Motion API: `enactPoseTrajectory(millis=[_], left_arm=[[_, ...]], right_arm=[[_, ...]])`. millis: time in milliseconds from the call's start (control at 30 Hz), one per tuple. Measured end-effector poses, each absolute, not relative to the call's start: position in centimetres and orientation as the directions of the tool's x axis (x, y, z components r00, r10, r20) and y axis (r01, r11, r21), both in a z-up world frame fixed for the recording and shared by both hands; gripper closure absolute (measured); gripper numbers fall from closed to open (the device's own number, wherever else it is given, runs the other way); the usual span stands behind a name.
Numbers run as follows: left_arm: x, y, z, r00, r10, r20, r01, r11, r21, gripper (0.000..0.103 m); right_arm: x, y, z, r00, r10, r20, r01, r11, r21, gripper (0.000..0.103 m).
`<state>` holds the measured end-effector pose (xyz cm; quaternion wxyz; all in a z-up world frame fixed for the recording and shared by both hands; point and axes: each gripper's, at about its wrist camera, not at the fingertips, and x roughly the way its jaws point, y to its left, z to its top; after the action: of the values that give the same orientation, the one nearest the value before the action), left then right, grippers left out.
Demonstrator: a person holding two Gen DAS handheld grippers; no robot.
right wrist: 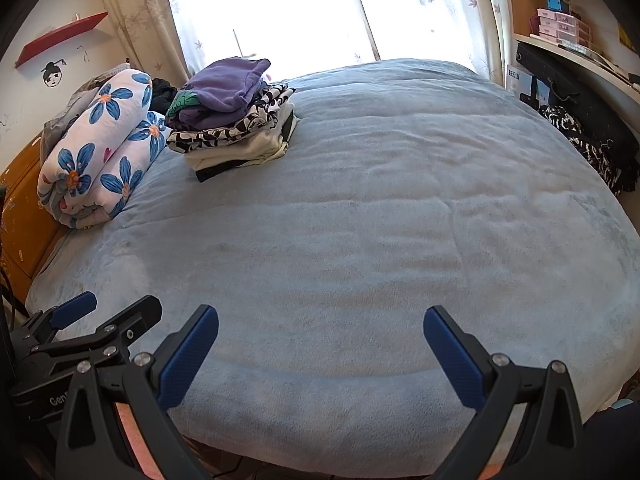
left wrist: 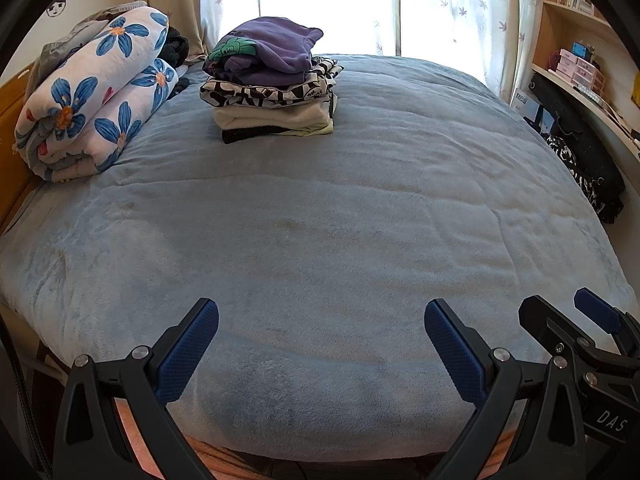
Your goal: Fold large clothes
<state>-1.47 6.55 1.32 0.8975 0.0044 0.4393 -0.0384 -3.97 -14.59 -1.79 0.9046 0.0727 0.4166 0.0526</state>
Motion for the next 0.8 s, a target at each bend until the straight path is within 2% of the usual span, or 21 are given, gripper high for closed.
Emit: enactPoseTrajectory(millis=[800], left_arm=[[-1.9, 6.43, 1.38, 0.618, -0.052, -0.784, 0.065, 0.998, -0.015, 0.001]], right_arm=[[-4.24, -14.35, -1.62, 0.646, 0.154, -0.748, -0.031, 0.984, 0.176, 0.0]])
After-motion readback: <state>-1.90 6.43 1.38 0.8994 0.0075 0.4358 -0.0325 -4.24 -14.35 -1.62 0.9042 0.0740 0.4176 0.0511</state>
